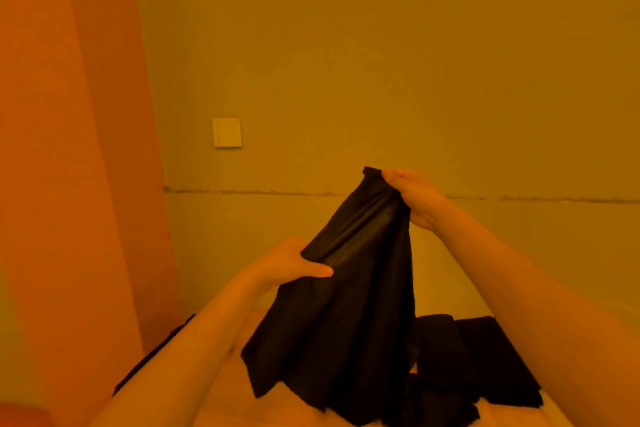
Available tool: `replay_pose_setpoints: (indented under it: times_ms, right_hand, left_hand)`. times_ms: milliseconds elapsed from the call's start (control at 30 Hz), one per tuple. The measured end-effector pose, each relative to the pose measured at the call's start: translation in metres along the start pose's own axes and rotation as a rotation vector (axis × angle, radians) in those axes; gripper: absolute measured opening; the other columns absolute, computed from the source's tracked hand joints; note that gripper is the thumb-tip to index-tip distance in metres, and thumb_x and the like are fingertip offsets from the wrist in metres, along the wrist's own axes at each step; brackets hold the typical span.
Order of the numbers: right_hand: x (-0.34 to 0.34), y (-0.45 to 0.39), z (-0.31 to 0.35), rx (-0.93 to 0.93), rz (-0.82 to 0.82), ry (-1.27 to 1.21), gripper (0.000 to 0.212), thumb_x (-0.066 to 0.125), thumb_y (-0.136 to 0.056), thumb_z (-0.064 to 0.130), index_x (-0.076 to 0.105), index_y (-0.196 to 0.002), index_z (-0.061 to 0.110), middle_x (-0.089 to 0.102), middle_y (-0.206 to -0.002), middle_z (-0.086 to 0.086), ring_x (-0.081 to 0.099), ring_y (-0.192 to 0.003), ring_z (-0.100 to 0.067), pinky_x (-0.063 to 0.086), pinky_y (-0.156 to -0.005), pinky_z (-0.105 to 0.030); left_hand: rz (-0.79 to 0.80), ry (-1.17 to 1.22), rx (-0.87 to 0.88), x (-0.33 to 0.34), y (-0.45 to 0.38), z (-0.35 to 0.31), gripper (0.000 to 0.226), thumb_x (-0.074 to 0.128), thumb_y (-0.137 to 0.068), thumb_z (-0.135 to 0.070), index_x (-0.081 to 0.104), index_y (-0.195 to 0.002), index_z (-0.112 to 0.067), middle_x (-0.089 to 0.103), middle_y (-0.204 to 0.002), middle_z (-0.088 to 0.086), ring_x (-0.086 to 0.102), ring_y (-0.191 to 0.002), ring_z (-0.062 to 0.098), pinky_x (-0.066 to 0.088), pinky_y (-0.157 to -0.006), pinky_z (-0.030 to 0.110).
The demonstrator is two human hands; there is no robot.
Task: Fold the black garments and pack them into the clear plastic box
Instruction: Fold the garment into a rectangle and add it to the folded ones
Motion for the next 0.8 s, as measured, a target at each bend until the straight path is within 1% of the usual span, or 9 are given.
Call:
replay_pose_setpoints:
  times_ms: [100, 167, 300, 433, 500, 567, 667, 733, 800]
  right_hand:
    - [-0.007, 0.004, 0.008, 0.036, 0.033, 0.196, 0.011, 0.057, -0.090, 0.017, 0.065, -0.084, 0.013, 0.068, -0.076, -0.001, 0.065, -0.067, -0.011, 0.053, -0.059, -0.021]
    - [-0.009, 0.004, 0.012, 0.030, 0.029, 0.344, 0.009, 0.060, -0.088, 0.014, 0.065, -0.080, 0.014, 0.068, -0.072, 0.002, 0.063, -0.068, -0.011, 0.050, -0.057, -0.018]
    - [-0.023, -0.003, 0.026, -0.093, -0.182, 0.245, 0.021, 0.053, -0.093, 0.017, 0.058, -0.072, 0.017, 0.058, -0.070, 0.001, 0.052, -0.064, -0.010, 0.042, -0.055, -0.018]
    - [-0.038, -0.006, 0.024, -0.093, -0.278, 0.221, 0.026, 0.049, -0.096, 0.022, 0.053, -0.070, 0.020, 0.052, -0.071, 0.000, 0.049, -0.065, -0.012, 0.039, -0.060, -0.026]
    - [-0.046, -0.007, 0.021, -0.075, -0.312, 0.207, 0.028, 0.050, -0.095, 0.022, 0.051, -0.068, 0.020, 0.050, -0.069, -0.001, 0.048, -0.063, -0.012, 0.038, -0.058, -0.025]
    - [-0.056, -0.007, 0.019, -0.080, -0.370, 0.197, 0.027, 0.052, -0.094, 0.021, 0.052, -0.068, 0.018, 0.050, -0.069, -0.002, 0.047, -0.062, -0.012, 0.037, -0.057, -0.025]
    - [-0.073, -0.008, 0.013, -0.064, -0.433, 0.193, 0.026, 0.055, -0.093, 0.018, 0.051, -0.067, 0.015, 0.051, -0.069, -0.005, 0.048, -0.062, -0.014, 0.038, -0.054, -0.025]
    - [-0.080, -0.011, 0.013, -0.033, -0.434, 0.237, 0.026, 0.055, -0.093, 0.017, 0.048, -0.067, 0.014, 0.051, -0.072, -0.007, 0.050, -0.063, -0.015, 0.041, -0.056, -0.027]
    - [-0.084, -0.016, 0.026, -0.035, -0.438, 0.289, 0.028, 0.053, -0.094, 0.016, 0.046, -0.066, 0.014, 0.049, -0.070, -0.006, 0.048, -0.062, -0.015, 0.044, -0.051, -0.025]
  left_hand:
    - [-0.064, 0.096, -0.022, -0.026, 0.001, 0.020, 0.018, 0.059, -0.090, -0.026, 0.067, -0.097, -0.012, 0.069, -0.094, 0.003, 0.065, -0.076, 0.003, 0.049, -0.063, 0.009]
    - [-0.096, 0.249, 0.002, -0.037, 0.003, 0.028, 0.019, 0.051, -0.095, -0.023, 0.066, -0.098, -0.012, 0.070, -0.090, 0.001, 0.066, -0.078, 0.006, 0.050, -0.065, 0.014]
    - [-0.298, 0.304, 0.047, -0.058, 0.004, 0.030, 0.013, 0.054, -0.093, -0.017, 0.067, -0.090, -0.016, 0.069, -0.078, 0.001, 0.065, -0.071, 0.017, 0.050, -0.057, 0.022]
    - [-0.153, -0.005, -0.020, -0.064, 0.008, 0.021, 0.004, 0.070, -0.083, -0.021, 0.068, -0.087, -0.020, 0.070, -0.084, -0.001, 0.066, -0.071, 0.007, 0.053, -0.062, 0.018]
    - [-0.048, -0.255, -0.079, -0.073, 0.011, 0.024, 0.014, 0.076, -0.077, -0.029, 0.068, -0.085, -0.021, 0.069, -0.091, 0.000, 0.065, -0.082, 0.013, 0.053, -0.077, 0.027]
    - [-0.037, -0.415, -0.143, -0.091, 0.015, 0.031, 0.015, 0.073, -0.080, -0.028, 0.067, -0.088, -0.018, 0.067, -0.095, 0.005, 0.063, -0.087, 0.018, 0.050, -0.083, 0.033]
    - [-0.139, -0.357, -0.130, -0.123, 0.015, 0.035, 0.010, 0.068, -0.084, -0.021, 0.069, -0.085, -0.011, 0.068, -0.095, 0.013, 0.062, -0.086, 0.022, 0.048, -0.078, 0.032]
    - [-0.301, -0.252, -0.080, -0.145, 0.013, 0.025, 0.009, 0.065, -0.087, -0.017, 0.069, -0.085, -0.008, 0.066, -0.093, 0.012, 0.060, -0.089, 0.023, 0.044, -0.076, 0.030]
    - [-0.492, -0.246, 0.015, -0.168, 0.007, -0.006, 0.015, 0.060, -0.090, -0.012, 0.068, -0.101, -0.006, 0.061, -0.093, 0.008, 0.054, -0.090, 0.019, 0.040, -0.063, 0.026]
Point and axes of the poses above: each hand's wrist, its own y-axis away from the middle knuckle, its own x-axis out of the palm, z = x × y, the point moved 7 cm from there along -y, towards the middle knuckle
